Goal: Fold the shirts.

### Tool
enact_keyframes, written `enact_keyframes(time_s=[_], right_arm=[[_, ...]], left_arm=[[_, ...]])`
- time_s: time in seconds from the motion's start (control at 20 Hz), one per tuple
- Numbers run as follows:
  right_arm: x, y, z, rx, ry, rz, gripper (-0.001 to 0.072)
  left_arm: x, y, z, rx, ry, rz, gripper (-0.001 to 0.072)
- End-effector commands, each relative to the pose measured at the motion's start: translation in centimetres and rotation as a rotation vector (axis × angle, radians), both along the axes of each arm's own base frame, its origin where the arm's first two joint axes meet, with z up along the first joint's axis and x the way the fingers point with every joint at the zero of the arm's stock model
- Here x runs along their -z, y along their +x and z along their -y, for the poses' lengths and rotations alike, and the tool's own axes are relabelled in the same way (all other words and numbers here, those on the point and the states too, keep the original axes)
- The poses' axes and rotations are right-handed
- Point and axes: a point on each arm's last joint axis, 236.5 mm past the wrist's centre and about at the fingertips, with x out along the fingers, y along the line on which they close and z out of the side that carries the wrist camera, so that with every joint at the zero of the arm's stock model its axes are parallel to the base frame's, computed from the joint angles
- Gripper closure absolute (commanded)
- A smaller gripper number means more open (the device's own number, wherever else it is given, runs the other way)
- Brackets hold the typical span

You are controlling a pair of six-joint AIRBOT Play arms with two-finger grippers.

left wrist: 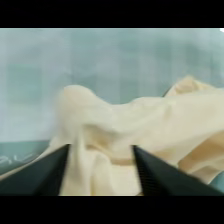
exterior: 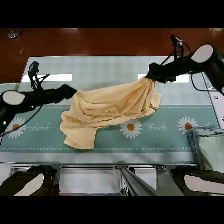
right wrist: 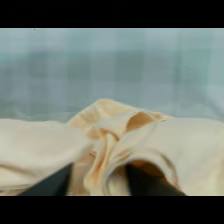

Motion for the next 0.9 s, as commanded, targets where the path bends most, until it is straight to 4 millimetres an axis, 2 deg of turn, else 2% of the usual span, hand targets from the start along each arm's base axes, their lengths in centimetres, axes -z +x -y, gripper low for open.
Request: enact_keyframes(time_s=[0.0, 0.05, 0.1, 0.15, 0.2, 0.25, 0.3, 0.4, 0.45, 0.5, 0.6, 0.7, 0.85], right_arm=[[-1.6, 1.2, 1.2, -0.081, 0.122, -0.053, 0.0095], [-2.8, 0.2, 3.5, -0.112, 0.086, -0.068, 0.0096], [-3.6, -1.3, 6.3, -0.117, 0.037, -0.101, 0.0096], [-3.9, -3.0, 9.3, -0.113, -0.035, -0.128, 0.0096], [-3.8, -4.7, 13.3, -0.062, -0.135, -0.163, 0.0096], [-3.6, -6.3, 16.4, 0.0, -0.209, -0.184, 0.0096], [-3.0, -7.6, 19.0, 0.077, -0.246, -0.184, 0.0096], [-0.3, -10.0, 21.0, 0.233, -0.205, -0.171, 0.0097], [1.6, -11.2, 20.6, 0.292, -0.154, -0.177, 0.0097], [3.7, -12.6, 19.1, 0.326, -0.078, -0.192, 0.0097], [6.9, -14.8, 15.4, 0.318, 0.042, -0.211, 0.0097], [9.1, -16.3, 12.2, 0.284, 0.117, -0.235, 0.0097], [11.7, -17.9, 9.7, 0.203, 0.097, -0.296, 0.0097]], left_arm=[[-2.8, 3.8, -0.8, 0.018, -0.046, -0.006, 0.0008], [-4.1, 4.0, -1.9, 0.026, -0.068, -0.03, 0.0008], [-4.6, 3.8, -3.7, 0.025, -0.057, -0.054, 0.0008], [-4.1, 3.1, -5.9, 0.006, -0.023, -0.094, 0.0008], [-2.8, 1.9, -8.2, -0.021, 0.012, -0.163, 0.0009], [-0.7, -0.1, -10.5, -0.049, 0.044, -0.26, 0.0009], [1.6, -2.4, -12.0, -0.067, 0.052, -0.357, 0.0009], [5.3, -6.2, -12.6, -0.097, -0.01, -0.499, 0.0008], [7.0, -7.7, -12.4, -0.106, -0.039, -0.544, 0.0008], [8.4, -9.1, -11.9, -0.095, -0.047, -0.578, 0.0008], [10.0, -10.7, -11.1, -0.081, -0.057, -0.619, 0.0008], [10.6, -10.2, -9.8, -0.085, -0.083, -0.599, 0.0008], [11.2, -9.0, -5.7, -0.023, -0.104, -0.568, 0.0009]])
